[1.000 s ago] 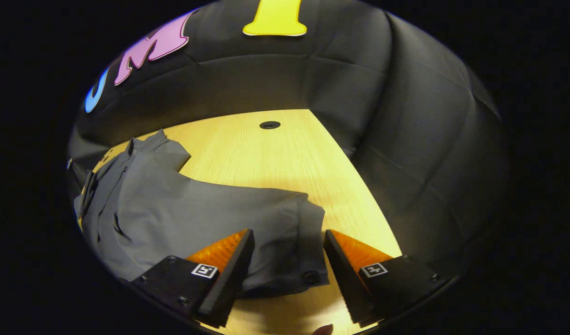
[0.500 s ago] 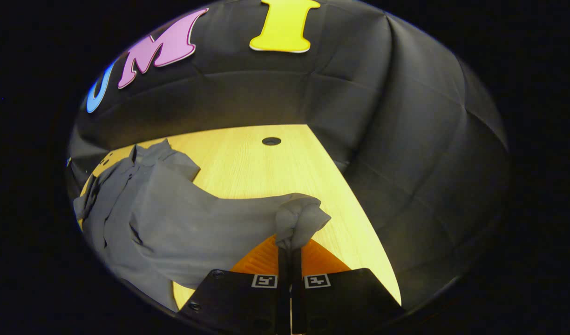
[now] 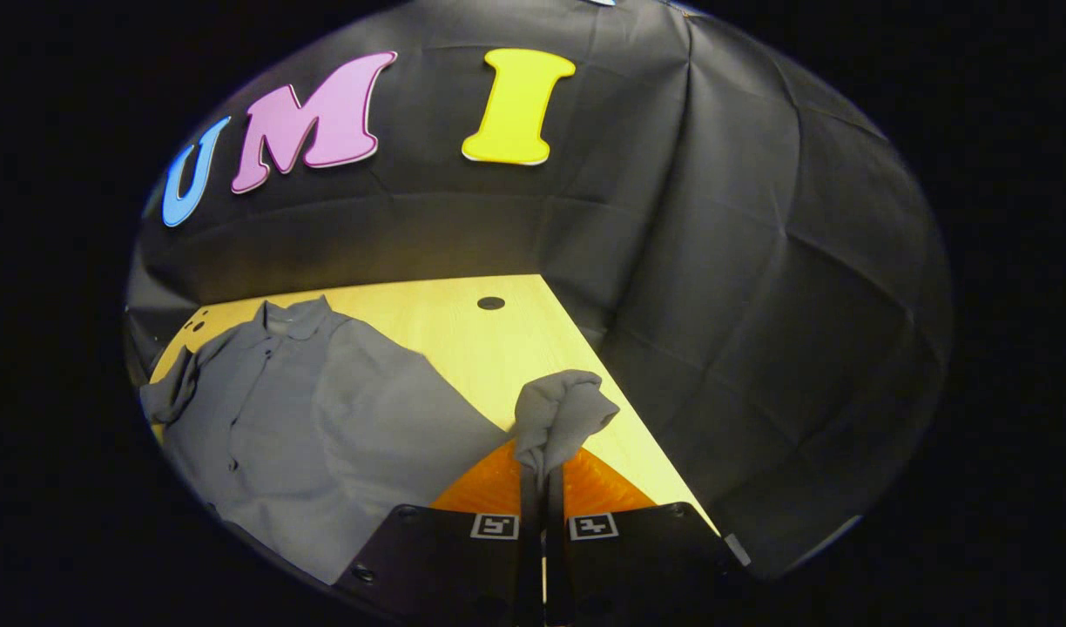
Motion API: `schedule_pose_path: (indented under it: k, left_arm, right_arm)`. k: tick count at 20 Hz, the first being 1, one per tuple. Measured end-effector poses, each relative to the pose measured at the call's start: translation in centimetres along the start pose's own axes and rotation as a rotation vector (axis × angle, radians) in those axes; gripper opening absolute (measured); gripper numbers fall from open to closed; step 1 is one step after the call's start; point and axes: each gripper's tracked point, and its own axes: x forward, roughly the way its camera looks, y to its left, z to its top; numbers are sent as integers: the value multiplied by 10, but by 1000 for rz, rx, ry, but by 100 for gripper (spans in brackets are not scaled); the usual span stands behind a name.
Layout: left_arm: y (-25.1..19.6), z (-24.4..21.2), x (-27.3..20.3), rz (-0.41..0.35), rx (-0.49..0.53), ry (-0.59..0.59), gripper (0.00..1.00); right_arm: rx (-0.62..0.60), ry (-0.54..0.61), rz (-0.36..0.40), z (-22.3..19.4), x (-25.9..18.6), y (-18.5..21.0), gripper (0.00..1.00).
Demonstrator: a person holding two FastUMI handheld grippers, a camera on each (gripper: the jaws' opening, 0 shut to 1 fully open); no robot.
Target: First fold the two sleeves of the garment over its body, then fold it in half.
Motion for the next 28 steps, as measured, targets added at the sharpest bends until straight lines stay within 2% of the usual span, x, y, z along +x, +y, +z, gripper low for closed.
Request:
schedule_pose_path:
  k: [4,7,12,16,18,19,22,28]
  left_arm:
    - [36,-1,-1,-15,13,-19,95]
    - [59,-2,0,-33,41,-41,95]
    - [95,-13,-1,-37,24,-33,95]
    - [134,-27,0,-10,22,-7,95]
    - [153,-35,1,12,28,8,92]
    - [163,-39,2,23,35,11,96]
    - [189,-54,7,54,60,33,95]
    - [220,-76,12,84,65,78,96]
  right_arm:
    - [19,-41,-1,20,-43,39,6]
    - [13,-89,39,43,-65,83,6]
    - [-2,-163,119,83,-79,164,6]
    - [-32,-193,200,100,-74,240,6]
    - [-50,-194,248,101,-69,280,6]
    - [-62,-187,272,98,-65,299,6]
    - [-97,-150,338,84,-52,353,6]
    - [-198,-50,427,27,-24,439,6]
